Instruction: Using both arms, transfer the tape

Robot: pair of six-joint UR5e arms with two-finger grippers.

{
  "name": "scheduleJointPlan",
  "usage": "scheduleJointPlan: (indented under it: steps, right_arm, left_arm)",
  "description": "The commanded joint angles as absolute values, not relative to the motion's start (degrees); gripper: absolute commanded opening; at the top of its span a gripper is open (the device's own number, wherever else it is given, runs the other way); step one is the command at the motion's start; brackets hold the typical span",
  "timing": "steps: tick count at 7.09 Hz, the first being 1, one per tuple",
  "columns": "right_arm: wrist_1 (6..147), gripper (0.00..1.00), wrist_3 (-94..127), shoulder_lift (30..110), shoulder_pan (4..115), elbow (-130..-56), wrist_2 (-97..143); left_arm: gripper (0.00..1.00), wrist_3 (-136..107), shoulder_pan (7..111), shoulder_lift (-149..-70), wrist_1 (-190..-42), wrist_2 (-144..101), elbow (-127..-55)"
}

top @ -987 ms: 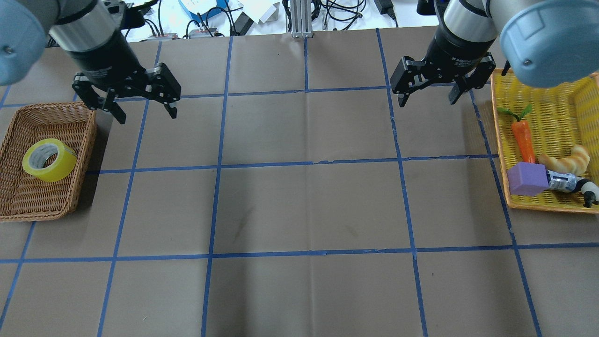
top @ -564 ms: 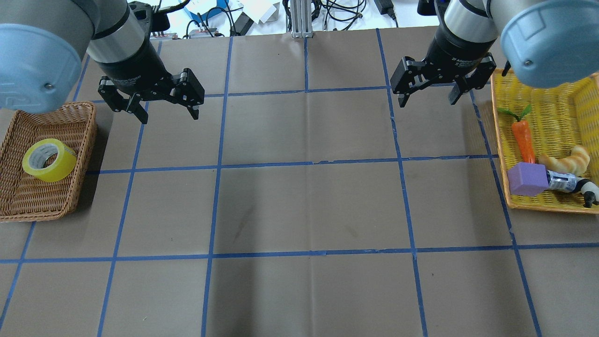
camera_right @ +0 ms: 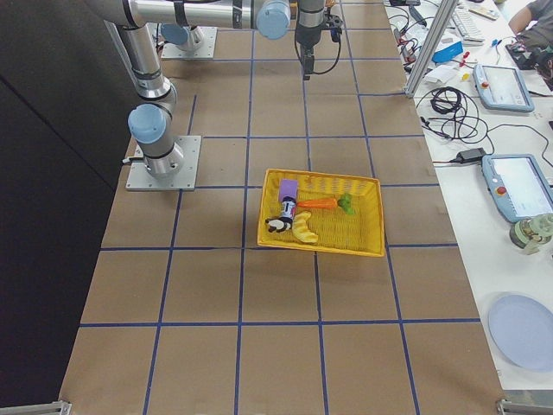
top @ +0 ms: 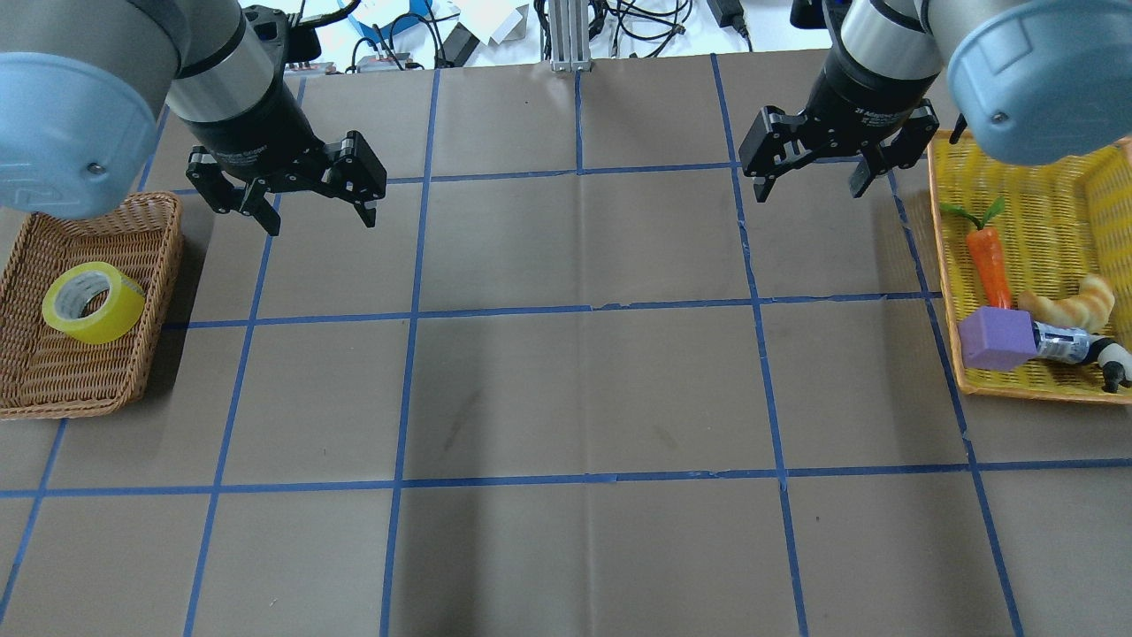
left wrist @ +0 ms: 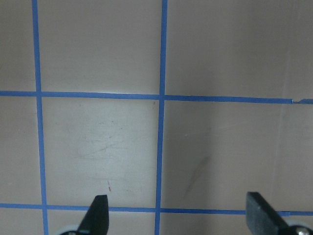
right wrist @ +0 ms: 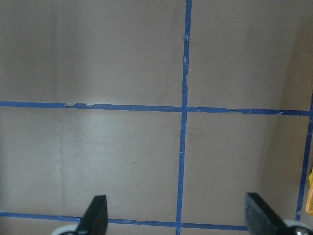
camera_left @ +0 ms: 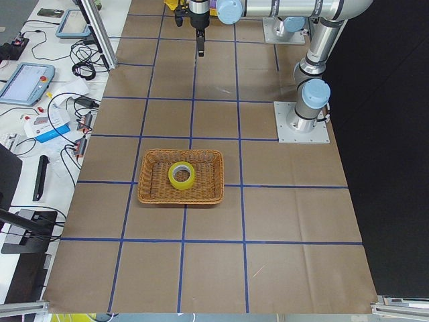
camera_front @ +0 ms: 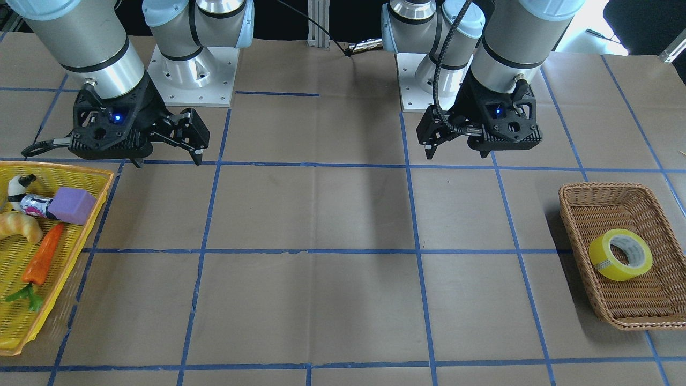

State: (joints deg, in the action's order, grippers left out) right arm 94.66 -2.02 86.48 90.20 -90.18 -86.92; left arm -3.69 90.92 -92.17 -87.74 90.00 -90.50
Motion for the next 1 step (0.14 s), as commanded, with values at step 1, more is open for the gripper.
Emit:
scheduleJointPlan:
  steps: [1]
  right_arm:
    - [94.66,1.0,-2.02,86.48,90.09,-90.18,-86.92]
  left_arm:
    - [1.0,-3.69,90.88,-92.11,-87.72,90.09,-90.61]
